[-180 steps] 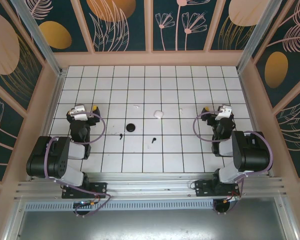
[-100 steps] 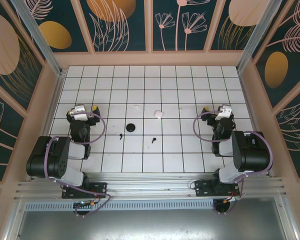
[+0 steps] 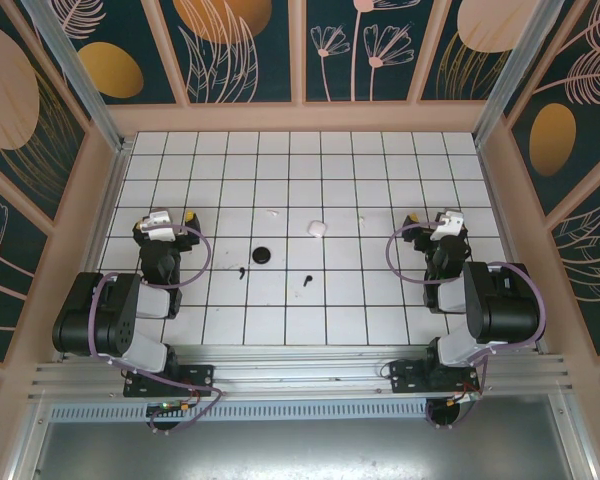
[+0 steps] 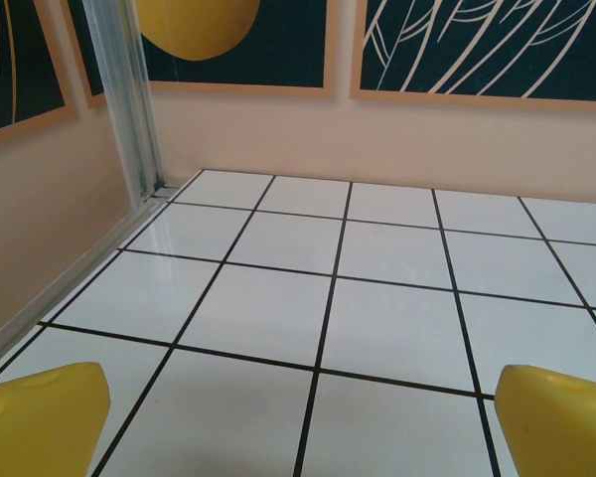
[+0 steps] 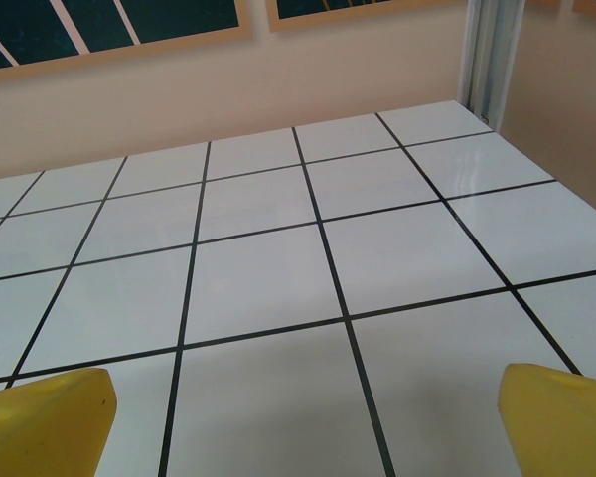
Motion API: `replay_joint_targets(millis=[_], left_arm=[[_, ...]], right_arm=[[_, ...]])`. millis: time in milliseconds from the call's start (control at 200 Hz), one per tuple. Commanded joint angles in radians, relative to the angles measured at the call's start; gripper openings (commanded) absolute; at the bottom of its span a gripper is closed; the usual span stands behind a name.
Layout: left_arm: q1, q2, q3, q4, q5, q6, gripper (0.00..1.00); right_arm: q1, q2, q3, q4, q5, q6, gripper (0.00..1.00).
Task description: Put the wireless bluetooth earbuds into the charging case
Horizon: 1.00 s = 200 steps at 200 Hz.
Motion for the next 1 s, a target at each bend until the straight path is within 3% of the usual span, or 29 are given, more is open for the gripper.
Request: replay_joint_targets(millis=[0,315,435,571,651,751,926,996], left_arm=[[0.005,0.007,0.010,-0.002,-0.009,-0.012,0.99],[0.006,0.007,0.010,-0.002,-0.009,-0.011,0.99],[0.006,-0.009,0.012,-0.012,-0.021,-0.013,0.99],[0.006,-0.154,0.096,-0.306,-0.119,-0.072,0.99],[0.007,-0.219,0.104,-0.377,-0.133,-0.106,0.99],[0.006,-0.301,0.119,-0.488,-0.132,-0.171,0.99],[0.005,-0.401,0.247,-0.860,-0.009,-0.254,0.98],[0.005,-0.406,0.308,-1.028,-0.023,-0.335,0.98]], right_arm=[[0.005,0.007,0.017,0.025,-0.025,-0.008,0.99],[0.005,0.003,0.021,0.012,-0.031,-0.015,0.99],[0.006,-0.047,0.055,-0.086,-0.115,-0.045,0.96],[0.031,-0.148,0.152,-0.373,-0.138,-0.038,0.88],[0.071,-0.190,0.216,-0.530,-0.135,-0.020,0.86],[0.198,-0.212,0.333,-0.756,0.002,0.001,0.86],[0.370,-0.114,0.602,-1.137,0.074,0.212,0.83],[0.445,-0.042,0.705,-1.238,0.067,0.297,0.81]])
